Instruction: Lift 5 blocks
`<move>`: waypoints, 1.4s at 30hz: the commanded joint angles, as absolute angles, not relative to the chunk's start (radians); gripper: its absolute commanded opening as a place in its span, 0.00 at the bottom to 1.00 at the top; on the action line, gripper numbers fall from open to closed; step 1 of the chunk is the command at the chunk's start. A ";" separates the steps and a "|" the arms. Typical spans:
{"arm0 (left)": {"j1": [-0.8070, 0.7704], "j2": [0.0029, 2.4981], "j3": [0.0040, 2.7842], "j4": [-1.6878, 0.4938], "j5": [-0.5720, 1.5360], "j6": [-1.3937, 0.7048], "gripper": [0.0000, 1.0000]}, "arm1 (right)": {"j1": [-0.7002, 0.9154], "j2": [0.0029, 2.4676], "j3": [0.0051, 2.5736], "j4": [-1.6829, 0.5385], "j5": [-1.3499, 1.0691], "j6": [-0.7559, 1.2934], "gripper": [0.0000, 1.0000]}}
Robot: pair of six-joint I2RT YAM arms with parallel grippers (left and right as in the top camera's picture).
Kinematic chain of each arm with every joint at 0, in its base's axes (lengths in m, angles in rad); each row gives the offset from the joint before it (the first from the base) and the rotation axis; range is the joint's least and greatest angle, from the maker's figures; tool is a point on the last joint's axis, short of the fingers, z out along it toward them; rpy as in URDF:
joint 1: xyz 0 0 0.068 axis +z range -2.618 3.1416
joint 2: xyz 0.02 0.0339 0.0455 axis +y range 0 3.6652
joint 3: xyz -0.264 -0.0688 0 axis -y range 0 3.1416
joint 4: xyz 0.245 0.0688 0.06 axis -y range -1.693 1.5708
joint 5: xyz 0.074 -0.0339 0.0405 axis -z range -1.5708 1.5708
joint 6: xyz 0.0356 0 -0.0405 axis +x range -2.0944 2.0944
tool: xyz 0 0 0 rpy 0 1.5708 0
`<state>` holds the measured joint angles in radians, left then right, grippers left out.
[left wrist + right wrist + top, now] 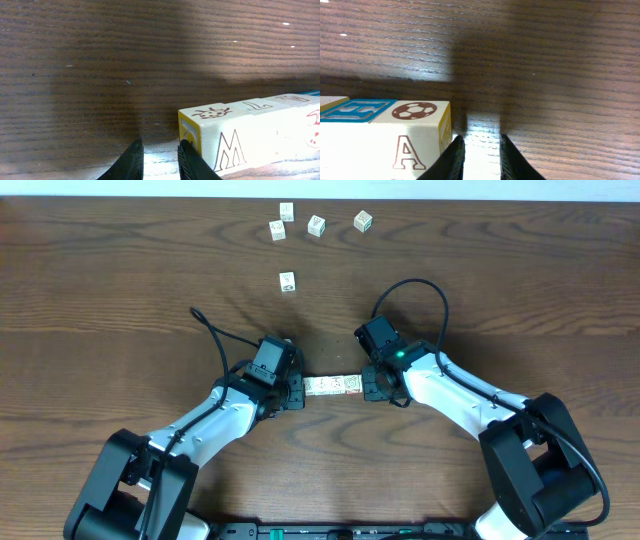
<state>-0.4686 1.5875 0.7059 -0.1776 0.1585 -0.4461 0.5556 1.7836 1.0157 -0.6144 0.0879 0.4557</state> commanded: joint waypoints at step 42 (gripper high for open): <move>-0.474 1.577 0.737 -0.180 0.170 -0.446 0.48 | 0.554 1.745 1.046 -0.655 0.164 0.554 0.01</move>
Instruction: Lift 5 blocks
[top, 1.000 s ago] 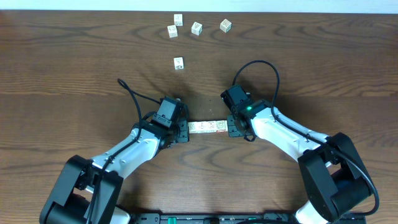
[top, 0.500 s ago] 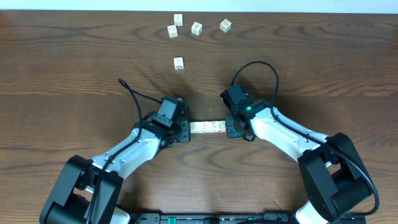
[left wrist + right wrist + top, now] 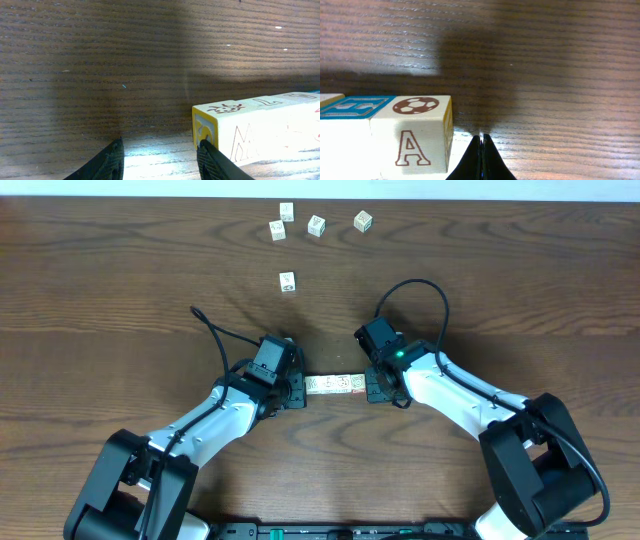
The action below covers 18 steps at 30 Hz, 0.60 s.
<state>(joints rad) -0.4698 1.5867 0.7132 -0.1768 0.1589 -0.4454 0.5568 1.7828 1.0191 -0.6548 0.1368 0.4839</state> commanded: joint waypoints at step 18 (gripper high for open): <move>-0.446 1.563 0.737 -0.243 0.073 -0.447 0.41 | 0.140 1.526 1.046 -0.824 0.335 0.509 0.01</move>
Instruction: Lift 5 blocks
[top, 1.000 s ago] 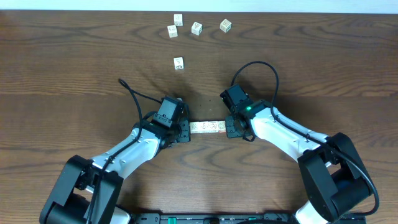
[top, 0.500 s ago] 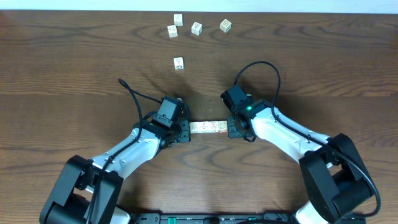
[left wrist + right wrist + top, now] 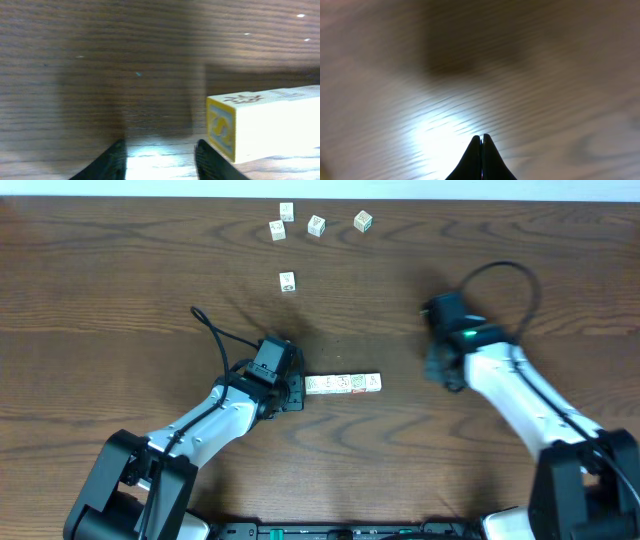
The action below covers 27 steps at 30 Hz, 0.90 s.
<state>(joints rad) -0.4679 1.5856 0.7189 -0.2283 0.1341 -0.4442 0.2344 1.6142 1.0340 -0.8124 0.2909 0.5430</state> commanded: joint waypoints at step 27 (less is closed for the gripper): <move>-0.208 0.144 0.803 -0.544 -0.387 -0.210 0.65 | -0.045 1.330 1.046 -0.684 0.215 0.378 0.99</move>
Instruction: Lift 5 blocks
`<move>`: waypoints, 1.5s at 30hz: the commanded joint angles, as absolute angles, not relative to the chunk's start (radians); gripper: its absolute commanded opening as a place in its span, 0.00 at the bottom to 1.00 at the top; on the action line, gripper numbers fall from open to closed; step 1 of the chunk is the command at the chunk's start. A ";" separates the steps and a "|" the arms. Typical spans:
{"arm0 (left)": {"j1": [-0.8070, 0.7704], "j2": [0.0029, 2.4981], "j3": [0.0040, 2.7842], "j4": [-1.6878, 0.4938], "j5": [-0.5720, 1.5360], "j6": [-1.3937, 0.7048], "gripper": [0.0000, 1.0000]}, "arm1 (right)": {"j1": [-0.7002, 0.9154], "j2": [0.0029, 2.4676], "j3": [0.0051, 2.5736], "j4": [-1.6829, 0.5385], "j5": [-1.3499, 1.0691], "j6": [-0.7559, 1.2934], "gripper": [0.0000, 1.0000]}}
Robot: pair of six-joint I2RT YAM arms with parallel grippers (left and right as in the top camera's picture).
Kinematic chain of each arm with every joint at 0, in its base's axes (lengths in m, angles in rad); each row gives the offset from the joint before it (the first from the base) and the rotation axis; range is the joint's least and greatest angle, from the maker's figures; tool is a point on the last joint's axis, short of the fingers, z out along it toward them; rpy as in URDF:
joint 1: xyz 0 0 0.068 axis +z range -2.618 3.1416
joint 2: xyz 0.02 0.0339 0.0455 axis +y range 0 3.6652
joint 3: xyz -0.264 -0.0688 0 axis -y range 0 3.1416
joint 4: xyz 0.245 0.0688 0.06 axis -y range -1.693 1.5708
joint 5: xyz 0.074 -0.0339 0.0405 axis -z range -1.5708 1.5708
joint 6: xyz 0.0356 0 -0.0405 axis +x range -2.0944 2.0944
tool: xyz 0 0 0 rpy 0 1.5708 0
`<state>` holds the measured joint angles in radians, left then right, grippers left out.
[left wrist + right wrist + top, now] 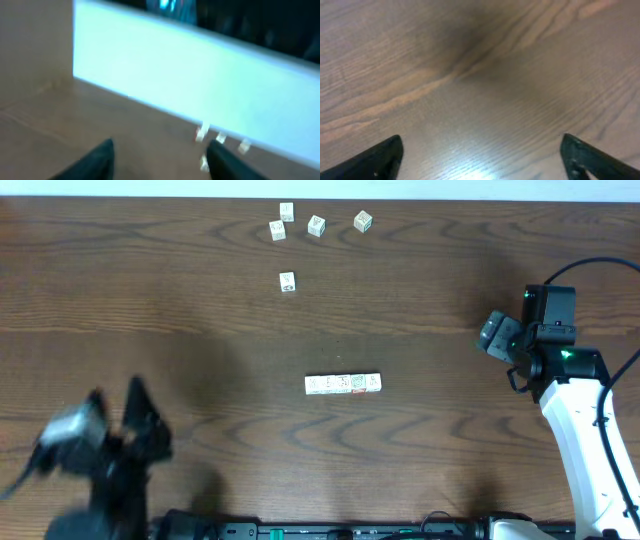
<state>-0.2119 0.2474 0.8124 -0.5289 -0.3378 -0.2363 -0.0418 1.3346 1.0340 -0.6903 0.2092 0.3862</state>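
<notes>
A row of several lettered wooden blocks (343,384) lies end to end on the table's middle, with no gripper near it. My left arm (100,448) is a blur at the near left corner. Its gripper (160,162) is open and empty, raised and facing across the table. My right gripper (497,335) hangs far to the right of the row. In the right wrist view the right gripper (481,160) is wide open over bare wood.
Loose blocks sit at the far edge (316,225), with a single one (287,281) nearer. The same blocks (220,137) show blurred in the left wrist view, below a pale wall (200,75). The wooden table (200,330) fills the overhead view.
The left arm has left the row's left end and is now at the near left corner, raised. The right gripper, shut before, is open and farther right. The row has not moved.
Both grippers stood at the two ends of the row, fingers narrowly apart. Then the left was wider open and the right shut, still at the ends. Later the right arm was off to the right. Now both arms are far from the row, which lies on the table.
</notes>
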 commanded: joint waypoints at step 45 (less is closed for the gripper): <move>0.107 0.001 0.004 0.219 -0.113 -0.046 0.75 | -0.044 1.330 1.046 -0.715 0.148 0.377 0.99</move>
<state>0.0669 0.0246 0.0059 0.2707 -0.1776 -0.0483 -0.0418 1.3346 1.0340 -0.7143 0.1467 0.3851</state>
